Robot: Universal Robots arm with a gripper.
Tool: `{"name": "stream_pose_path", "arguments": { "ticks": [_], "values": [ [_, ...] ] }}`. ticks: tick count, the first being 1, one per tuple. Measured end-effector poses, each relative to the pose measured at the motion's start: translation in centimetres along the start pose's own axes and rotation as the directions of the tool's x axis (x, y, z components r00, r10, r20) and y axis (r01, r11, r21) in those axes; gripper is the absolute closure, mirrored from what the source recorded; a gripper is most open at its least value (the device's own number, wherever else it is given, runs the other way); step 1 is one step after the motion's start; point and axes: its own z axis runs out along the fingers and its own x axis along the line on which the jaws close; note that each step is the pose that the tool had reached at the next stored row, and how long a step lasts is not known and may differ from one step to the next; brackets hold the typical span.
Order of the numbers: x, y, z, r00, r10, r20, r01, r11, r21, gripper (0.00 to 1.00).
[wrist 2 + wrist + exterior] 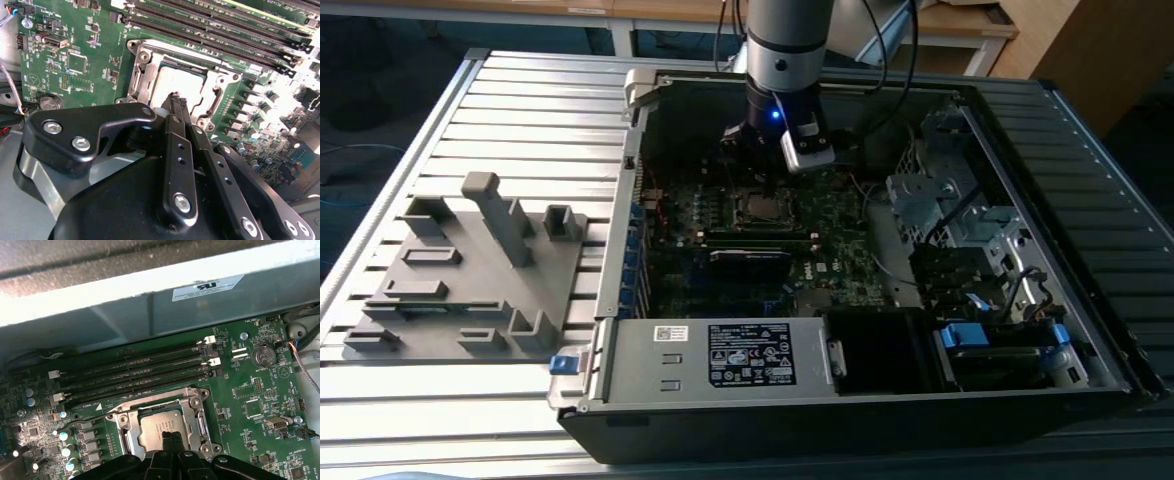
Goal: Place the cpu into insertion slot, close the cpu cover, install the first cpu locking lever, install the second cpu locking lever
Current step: 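Install the first cpu locking lever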
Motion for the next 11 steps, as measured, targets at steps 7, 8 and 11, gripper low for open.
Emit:
{"name": "stream_pose_path", "arguments": {
  "ticks": [7, 8, 11],
  "values": [
    [0.15, -0.04, -0.03, 1.0000, 0.000, -0.0001, 0.000, 1.0000, 0.0003, 0.89],
    [0.30, -0.08, -0.03, 1.0000, 0.000, -0.0001, 0.000, 1.0000, 0.0003, 0.89],
    [0.88, -0.22, -0.04, 1.0000, 0.000, 0.0001, 0.000, 1.0000, 0.0001, 0.89]
  ]
}}
